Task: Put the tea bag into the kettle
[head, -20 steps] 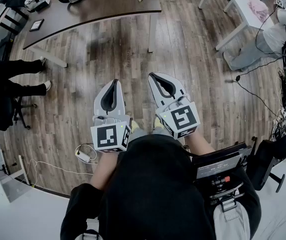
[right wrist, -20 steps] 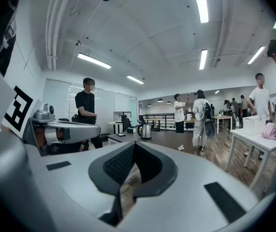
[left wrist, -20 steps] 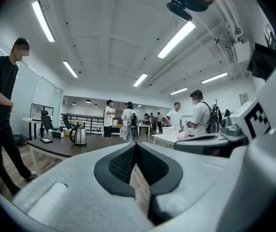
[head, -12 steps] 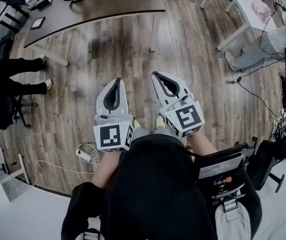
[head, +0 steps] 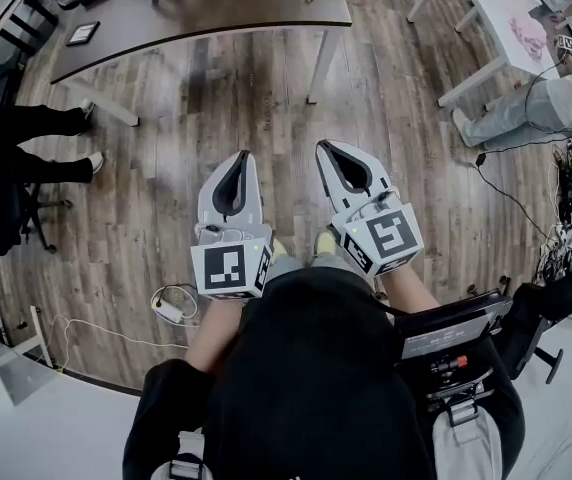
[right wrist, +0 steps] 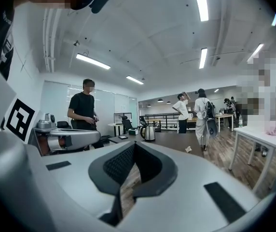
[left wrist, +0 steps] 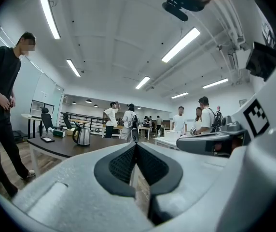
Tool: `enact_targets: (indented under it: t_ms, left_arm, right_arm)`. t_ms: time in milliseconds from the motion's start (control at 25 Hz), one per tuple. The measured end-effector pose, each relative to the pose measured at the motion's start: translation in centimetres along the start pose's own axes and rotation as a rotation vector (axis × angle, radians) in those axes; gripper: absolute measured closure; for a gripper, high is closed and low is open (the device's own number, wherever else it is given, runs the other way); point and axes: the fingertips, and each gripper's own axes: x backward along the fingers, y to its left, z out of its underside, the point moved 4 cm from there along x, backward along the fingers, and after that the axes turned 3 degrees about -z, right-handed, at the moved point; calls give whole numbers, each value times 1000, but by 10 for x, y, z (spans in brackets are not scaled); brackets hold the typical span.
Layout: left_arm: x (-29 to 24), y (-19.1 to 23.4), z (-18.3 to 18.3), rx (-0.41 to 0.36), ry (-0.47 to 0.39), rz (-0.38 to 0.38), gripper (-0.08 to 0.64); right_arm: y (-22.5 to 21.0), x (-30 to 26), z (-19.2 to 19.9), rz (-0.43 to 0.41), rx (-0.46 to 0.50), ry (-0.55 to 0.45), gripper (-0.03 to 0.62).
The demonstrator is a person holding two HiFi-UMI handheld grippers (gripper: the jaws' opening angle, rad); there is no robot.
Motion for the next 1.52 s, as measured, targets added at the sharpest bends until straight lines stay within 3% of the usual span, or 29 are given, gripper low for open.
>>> enact_targets:
  t_ms: [320,680,1520]
  left_arm:
    - [3,36,7,19,19,21,557]
    - [-15,37,1,17,12,32,557]
    - [-176,-10,-16,-70,21,26,557]
  right_arm:
    - [24,-22,6,24,-3,22,588]
    - [7,-34,2,31,-7,14,588]
    - [-152,-94,-5,-3,-82,-26,588]
